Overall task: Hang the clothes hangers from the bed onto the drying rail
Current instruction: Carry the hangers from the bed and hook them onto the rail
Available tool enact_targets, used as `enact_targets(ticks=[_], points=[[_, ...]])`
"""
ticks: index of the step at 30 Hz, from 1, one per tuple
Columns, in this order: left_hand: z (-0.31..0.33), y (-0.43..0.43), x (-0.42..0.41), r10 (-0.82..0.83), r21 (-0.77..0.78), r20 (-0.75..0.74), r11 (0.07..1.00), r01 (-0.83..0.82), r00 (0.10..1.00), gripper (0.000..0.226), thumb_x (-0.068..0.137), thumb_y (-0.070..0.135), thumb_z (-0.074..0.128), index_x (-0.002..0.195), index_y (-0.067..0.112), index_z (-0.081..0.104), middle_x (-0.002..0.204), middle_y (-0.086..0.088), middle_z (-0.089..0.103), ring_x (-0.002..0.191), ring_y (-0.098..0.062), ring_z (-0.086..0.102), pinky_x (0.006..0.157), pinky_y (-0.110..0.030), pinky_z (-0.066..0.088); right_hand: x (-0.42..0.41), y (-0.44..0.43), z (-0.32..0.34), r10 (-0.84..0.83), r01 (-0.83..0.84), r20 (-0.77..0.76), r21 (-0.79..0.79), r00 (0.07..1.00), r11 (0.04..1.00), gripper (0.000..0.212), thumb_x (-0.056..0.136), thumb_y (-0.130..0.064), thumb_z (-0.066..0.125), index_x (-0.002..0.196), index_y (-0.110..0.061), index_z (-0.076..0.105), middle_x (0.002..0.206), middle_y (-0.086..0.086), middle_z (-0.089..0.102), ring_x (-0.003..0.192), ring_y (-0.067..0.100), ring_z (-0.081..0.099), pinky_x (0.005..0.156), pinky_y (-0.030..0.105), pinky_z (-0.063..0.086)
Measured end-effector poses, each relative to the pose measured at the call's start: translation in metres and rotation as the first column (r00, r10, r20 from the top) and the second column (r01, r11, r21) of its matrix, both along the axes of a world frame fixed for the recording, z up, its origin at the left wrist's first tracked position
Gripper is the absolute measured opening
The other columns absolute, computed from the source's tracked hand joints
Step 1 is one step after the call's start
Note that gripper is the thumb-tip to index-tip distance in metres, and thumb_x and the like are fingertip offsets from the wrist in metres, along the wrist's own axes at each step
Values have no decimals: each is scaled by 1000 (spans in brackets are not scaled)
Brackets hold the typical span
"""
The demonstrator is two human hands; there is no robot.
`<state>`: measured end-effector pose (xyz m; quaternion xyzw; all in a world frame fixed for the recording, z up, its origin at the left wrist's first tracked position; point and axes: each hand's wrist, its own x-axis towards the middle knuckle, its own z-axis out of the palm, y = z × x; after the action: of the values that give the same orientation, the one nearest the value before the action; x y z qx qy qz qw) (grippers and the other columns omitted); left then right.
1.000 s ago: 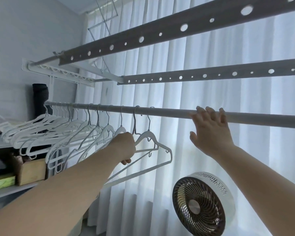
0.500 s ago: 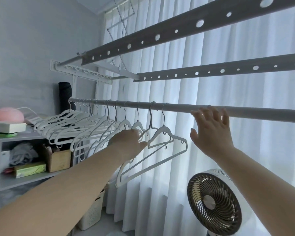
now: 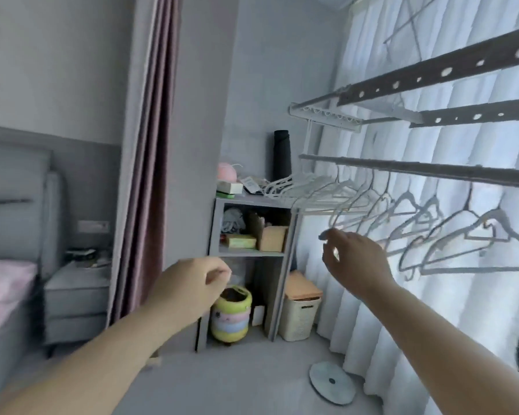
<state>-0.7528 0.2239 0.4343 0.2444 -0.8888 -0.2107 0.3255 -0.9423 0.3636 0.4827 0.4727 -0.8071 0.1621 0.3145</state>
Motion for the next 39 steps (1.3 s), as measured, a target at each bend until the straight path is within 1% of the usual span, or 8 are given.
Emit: enact_targets(ticks=[4, 8, 12, 17, 21, 30, 34, 39], points=[[-68, -42, 133, 284, 193, 122, 933, -304, 951, 30, 91, 26, 50, 64, 38, 49, 78, 10, 67, 81, -13, 63, 74, -27, 48, 87, -72, -64, 132, -167, 157, 237, 979, 957, 21, 96, -28, 37, 85, -14, 47, 88, 7, 61, 84, 28, 58, 58, 30, 38], [-140, -64, 256, 465, 284, 284, 795, -537, 839, 18, 92, 24, 45, 87, 29, 61, 96, 7, 65, 97, -15, 61, 78, -23, 44, 179, -135, -136, 287, -393, 325, 334, 901, 857, 35, 94, -28, 45, 62, -20, 33, 84, 11, 63, 87, 31, 61, 57, 28, 27], [-201, -70, 362, 598, 377, 395, 587, -717, 697, 33, 93, 23, 42, 63, 36, 42, 87, 9, 58, 87, -14, 58, 69, -21, 38, 263, -190, -204, 343, -550, 475, 416, 810, 724, 41, 93, -29, 46, 57, -26, 27, 60, -5, 41, 78, 25, 55, 54, 30, 27], [-268, -63, 466, 718, 450, 498, 267, -852, 487, 32, 92, 22, 41, 64, 38, 38, 98, 7, 64, 98, -15, 60, 74, -22, 40, 369, -253, -272, 415, -709, 582, 495, 700, 502, 39, 94, -27, 41, 58, -30, 26, 66, -7, 39, 76, 17, 42, 62, 26, 34], [-305, -58, 527, 729, 446, 594, 54, -894, 340, 35, 93, 22, 38, 62, 38, 34, 112, 6, 65, 104, -15, 59, 71, -20, 34, 450, -300, -317, 437, -767, 631, 556, 641, 321, 20, 93, -24, 40, 95, -23, 60, 99, -3, 60, 93, 17, 55, 74, 24, 40], [-352, -77, 651, 637, 342, 766, -299, -891, 80, 23, 95, 18, 37, 104, 28, 56, 118, 2, 62, 107, -15, 59, 79, -23, 43, 626, -384, -394, 413, -789, 746, 607, 522, -100, 36, 97, -24, 34, 132, -23, 41, 137, -7, 45, 128, 9, 40, 104, 21, 32], [-383, -81, 670, 640, 395, 761, -327, -858, 106, 39, 96, 23, 40, 135, 22, 39, 142, 6, 41, 126, -12, 46, 97, -25, 39, 679, -395, -428, 394, -753, 768, 615, 506, -232, 44, 97, -20, 36, 140, -24, 29, 146, -6, 34, 134, 11, 30, 108, 23, 27], [-417, -103, 690, 632, 462, 758, -344, -818, 162, 51, 95, 29, 42, 143, 20, 23, 150, 5, 26, 135, -12, 35, 103, -27, 36, 724, -410, -464, 416, -710, 762, 633, 497, -310, 51, 96, -17, 37, 143, -23, 21, 150, -7, 25, 138, 14, 24, 110, 25, 24]])
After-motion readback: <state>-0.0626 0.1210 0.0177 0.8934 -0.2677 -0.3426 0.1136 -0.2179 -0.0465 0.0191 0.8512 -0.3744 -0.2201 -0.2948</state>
